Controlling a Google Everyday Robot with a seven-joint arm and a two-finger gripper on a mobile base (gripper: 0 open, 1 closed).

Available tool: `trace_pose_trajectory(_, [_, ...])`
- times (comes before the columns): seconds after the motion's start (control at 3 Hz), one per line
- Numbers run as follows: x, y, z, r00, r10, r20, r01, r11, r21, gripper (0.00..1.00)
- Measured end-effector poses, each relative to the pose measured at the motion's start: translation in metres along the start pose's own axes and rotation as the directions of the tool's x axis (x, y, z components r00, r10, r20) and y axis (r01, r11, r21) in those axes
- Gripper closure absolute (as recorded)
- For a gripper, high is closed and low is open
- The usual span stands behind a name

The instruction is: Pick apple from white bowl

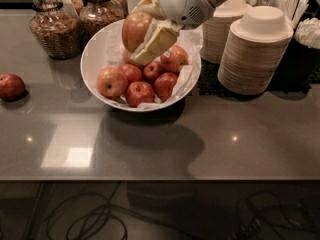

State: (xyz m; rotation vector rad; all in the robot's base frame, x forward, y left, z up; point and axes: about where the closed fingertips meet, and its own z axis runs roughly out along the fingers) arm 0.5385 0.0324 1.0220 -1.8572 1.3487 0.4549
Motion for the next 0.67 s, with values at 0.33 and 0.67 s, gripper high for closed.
trace_pose_trajectory(0.33, [0.0123, 0.0119, -0.0021, 0.994, 0.042, 0.1, -0.037, 0.998, -0.051, 1.0])
trace_pose_trajectory(0.67, [0.0123, 0.0119, -0.0021, 0.994, 0.042, 0.1, -0.037, 0.998, -0.051, 1.0])
